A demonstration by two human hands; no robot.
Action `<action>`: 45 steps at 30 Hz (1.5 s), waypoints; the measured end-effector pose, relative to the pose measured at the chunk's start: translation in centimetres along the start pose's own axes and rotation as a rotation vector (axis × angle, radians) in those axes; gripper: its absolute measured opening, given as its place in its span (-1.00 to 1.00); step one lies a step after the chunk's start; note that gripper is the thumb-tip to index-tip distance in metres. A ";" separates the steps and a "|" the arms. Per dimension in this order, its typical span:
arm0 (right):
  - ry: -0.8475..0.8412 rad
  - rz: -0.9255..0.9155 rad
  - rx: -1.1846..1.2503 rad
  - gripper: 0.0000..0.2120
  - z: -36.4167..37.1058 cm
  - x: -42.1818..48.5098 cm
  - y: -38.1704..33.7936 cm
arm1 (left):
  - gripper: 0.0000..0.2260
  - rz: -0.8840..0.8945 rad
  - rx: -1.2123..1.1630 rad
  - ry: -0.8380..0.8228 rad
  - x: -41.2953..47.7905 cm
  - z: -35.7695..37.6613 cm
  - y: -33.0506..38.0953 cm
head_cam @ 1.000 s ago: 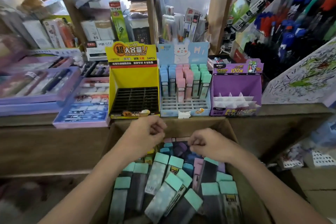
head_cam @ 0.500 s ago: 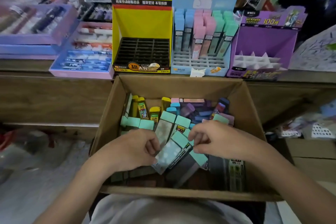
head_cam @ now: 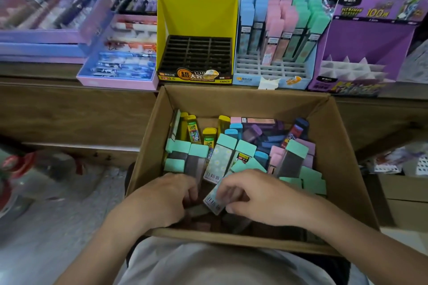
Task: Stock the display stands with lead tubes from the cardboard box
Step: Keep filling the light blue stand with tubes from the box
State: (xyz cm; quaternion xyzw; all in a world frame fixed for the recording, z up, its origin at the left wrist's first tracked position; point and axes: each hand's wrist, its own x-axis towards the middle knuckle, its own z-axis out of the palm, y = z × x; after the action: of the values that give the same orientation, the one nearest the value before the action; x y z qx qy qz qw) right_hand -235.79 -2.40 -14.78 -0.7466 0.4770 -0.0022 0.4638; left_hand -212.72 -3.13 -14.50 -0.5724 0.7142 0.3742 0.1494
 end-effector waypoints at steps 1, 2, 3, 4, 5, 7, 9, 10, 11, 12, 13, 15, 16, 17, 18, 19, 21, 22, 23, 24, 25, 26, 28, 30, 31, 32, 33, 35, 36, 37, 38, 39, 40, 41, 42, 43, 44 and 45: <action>0.032 -0.022 -0.016 -0.78 0.2 0.4 -0.3 | -0.74 0.001 0.005 -0.003 0.0 0.1 -0.1; 0.048 -0.041 -0.052 -0.74 0.4 0.9 -0.5 | -0.73 0.003 0.007 -0.005 0.1 0.1 -0.1; 0.047 -0.053 -0.096 -0.70 0.6 1.3 -0.6 | -0.73 0.002 0.008 -0.007 0.1 0.1 -0.1; 0.032 -0.054 -0.135 -0.66 0.7 1.7 -0.6 | -0.73 0.000 0.007 -0.009 0.1 0.1 -0.1; 0.016 -0.043 -0.159 -0.64 0.7 1.9 -0.6 | -0.73 -0.003 0.004 -0.012 0.1 0.1 -0.1; 0.006 -0.007 -0.154 -0.66 0.6 1.9 -0.4 | -0.72 -0.003 0.007 -0.025 0.1 0.2 -0.2; 0.015 0.013 -0.143 -0.70 0.4 1.6 0.0 | -0.70 -0.005 0.030 -0.057 0.0 0.3 -0.3; 0.015 0.023 -0.148 -0.72 0.2 1.5 0.2 | -0.68 -0.004 0.043 -0.073 0.0 0.3 -0.3; 0.014 0.032 -0.156 -0.74 0.1 1.4 0.4 | -0.68 -0.003 0.053 -0.084 0.1 0.4 -0.3; 0.013 0.043 -0.163 -0.76 -0.1 1.3 0.5 | -0.67 -0.004 0.062 -0.089 0.1 0.4 -0.3; 0.013 0.057 -0.174 -0.76 -0.2 1.3 0.6 | -0.66 -0.007 0.070 -0.094 0.2 0.3 -0.2; 0.012 0.082 -0.192 -0.77 -0.2 1.3 0.5 | -0.64 -0.016 0.096 -0.114 0.2 0.3 0.2; 0.009 0.081 -0.184 -0.76 0.0 1.3 0.4 | -0.62 -0.020 0.110 -0.127 0.2 0.3 0.3; 0.004 0.071 -0.156 -0.76 0.2 1.3 0.3 | -0.61 -0.021 0.122 -0.139 0.2 0.3 0.4; -0.005 0.056 -0.112 -0.75 0.3 1.3 0.1 | -0.61 -0.019 0.132 -0.149 0.2 0.2 0.6; -0.024 0.042 -0.067 -0.75 0.5 1.3 0.0 | -0.62 -0.015 0.139 -0.156 0.1 0.2 0.7; -0.078 0.024 -0.012 -0.75 0.7 1.4 -0.3 | -0.64 -0.011 0.147 -0.164 0.1 0.1 0.9; -0.103 0.020 0.001 -0.75 0.8 1.4 -0.4 | -0.65 -0.008 0.145 -0.168 0.1 0.0 1.0; -0.121 0.019 0.014 -0.74 0.8 1.4 -0.4 | -0.65 -0.004 0.140 -0.169 0.0 -0.1 1.0; -0.132 0.021 0.028 -0.74 0.7 1.5 -0.4 | -0.66 0.003 0.133 -0.168 -0.1 -0.1 0.9; -0.137 0.027 0.047 -0.74 0.6 1.4 -0.4 | -0.68 0.011 0.123 -0.166 -0.2 -0.2 0.9; -0.136 0.031 0.069 -0.74 0.5 1.4 -0.4 | -0.71 0.018 0.110 -0.164 -0.2 -0.3 0.7; -0.111 0.035 0.121 -0.77 0.1 1.4 -0.2 | -0.81 0.035 0.068 -0.147 -0.4 -0.5 0.5; -0.081 0.041 0.193 -0.79 -0.2 1.2 -0.2 | -0.87 0.055 0.007 -0.126 -0.3 -0.7 0.5; -0.067 0.047 0.223 -0.77 -0.3 1.1 -0.2 | -0.87 0.067 -0.021 -0.119 -0.2 -0.8 0.5; -0.052 0.052 0.234 -0.75 -0.4 1.1 -0.2 | -0.86 0.079 -0.051 -0.116 -0.2 -0.9 0.6; -0.037 0.053 0.227 -0.74 -0.5 1.0 -0.1 | -0.85 0.091 -0.095 -0.116 -0.2 -0.9 0.6; -0.021 0.044 0.214 -0.75 -0.7 1.0 0.0 | -0.85 0.124 -0.231 -0.113 -0.1 -1.0 0.7; -0.016 0.039 0.229 -0.77 -0.9 0.9 0.0 | -0.86 0.145 -0.310 -0.108 0.0 -1.0 0.7; -0.003 0.037 0.262 -0.80 -1.0 0.9 0.1 | -0.87 0.166 -0.390 -0.100 0.1 -1.1 0.8; 0.020 0.045 0.316 -0.84 -1.1 0.9 0.2 | -0.89 0.188 -0.474 -0.088 0.3 -1.1 0.9; 0.047 0.063 0.394 -0.86 -1.2 0.9 0.4 | -0.91 0.206 -0.563 -0.067 0.5 -1.2 1.0; 0.071 0.088 0.496 -0.88 -1.4 0.8 0.5 | -0.91 0.217 -0.650 -0.035 0.6 -1.3 1.1; 0.089 0.109 0.611 -0.87 -1.7 0.8 0.5 | -0.90 0.218 -0.736 0.009 0.7 -1.5 1.2; 0.106 0.122 0.729 -0.85 -2.0 0.7 0.5 | -0.87 0.211 -0.830 0.064 0.8 -1.8 1.3; 0.127 0.131 0.844 -0.82 -2.3 0.6 0.5 | -0.83 0.203 -0.937 0.121 0.8 -2.1 1.4; 0.153 0.142 0.954 -0.78 -2.6 0.6 0.4 | -0.78 0.196 -1.049 0.176 0.9 -2.3 1.5; 0.177 0.154 1.059 -0.74 -3.0 0.6 0.4 | -0.73 0.191 -1.151 0.224 1.0 -2.6 1.6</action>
State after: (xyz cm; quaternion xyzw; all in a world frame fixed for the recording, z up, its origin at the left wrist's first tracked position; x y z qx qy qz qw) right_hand -237.06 -4.90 -13.60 -0.3706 0.5011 -0.2713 0.7335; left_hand -213.99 -5.57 -12.83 -0.5304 0.4562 0.6505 -0.2956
